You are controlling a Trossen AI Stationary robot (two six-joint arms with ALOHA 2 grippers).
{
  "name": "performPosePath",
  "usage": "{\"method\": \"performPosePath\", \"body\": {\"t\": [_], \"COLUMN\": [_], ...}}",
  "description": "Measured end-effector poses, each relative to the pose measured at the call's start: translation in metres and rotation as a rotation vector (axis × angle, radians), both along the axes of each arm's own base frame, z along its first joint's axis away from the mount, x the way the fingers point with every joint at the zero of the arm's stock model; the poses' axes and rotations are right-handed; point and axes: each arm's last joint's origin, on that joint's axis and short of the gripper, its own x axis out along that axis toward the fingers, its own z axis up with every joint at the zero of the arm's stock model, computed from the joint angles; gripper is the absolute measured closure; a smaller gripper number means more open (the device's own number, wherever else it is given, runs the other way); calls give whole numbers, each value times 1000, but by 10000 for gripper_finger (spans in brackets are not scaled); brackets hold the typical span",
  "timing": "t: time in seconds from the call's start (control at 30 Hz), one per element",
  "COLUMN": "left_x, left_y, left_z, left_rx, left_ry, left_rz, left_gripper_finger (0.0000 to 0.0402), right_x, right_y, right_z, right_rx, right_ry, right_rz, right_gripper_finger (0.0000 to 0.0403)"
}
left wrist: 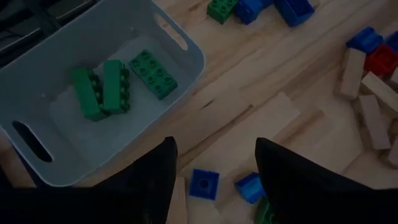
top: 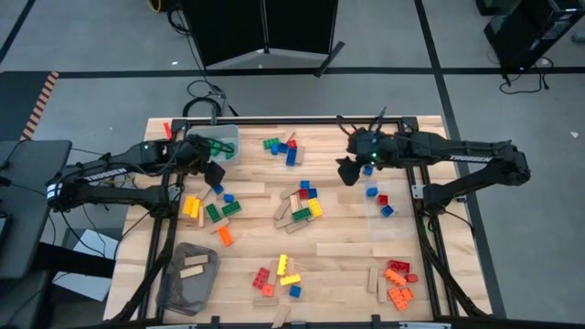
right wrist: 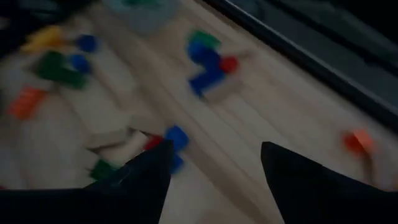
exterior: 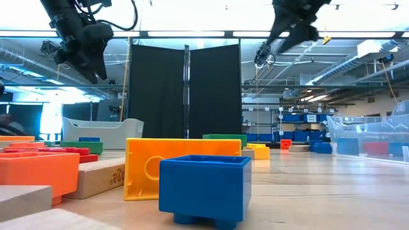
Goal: Sort blocks by size
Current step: Put the brown block into the black bin
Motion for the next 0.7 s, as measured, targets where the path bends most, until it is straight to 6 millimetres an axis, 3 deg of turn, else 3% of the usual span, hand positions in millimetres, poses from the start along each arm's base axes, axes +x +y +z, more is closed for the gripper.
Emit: {"method": "performPosePath", "body": {"t": [0.23,0.47,0.57,0.7], "left_x": [-2,-2,-2,-1], "left_y": [-1,-1,-1,-2], "left_z": [-1,-1,-2,-2], "left_rx": [-1,-3,-13,-50], "left_ry": [37,35,31,18], "left_rz": [-22,-17,-21,-44], "left_gripper_finger": [178,178,178,178], "right_x": [12,7,3,-2], "right_y": [-8,-37,-50,-64], "right_z": [15,16,11,-12], "right_rx": [-63,-88,-85,-36], "right_ry": [-150,-162,-158,-141], "right_rz": [280,344,368,365], "right_gripper_finger": [180,210,213,212]}}
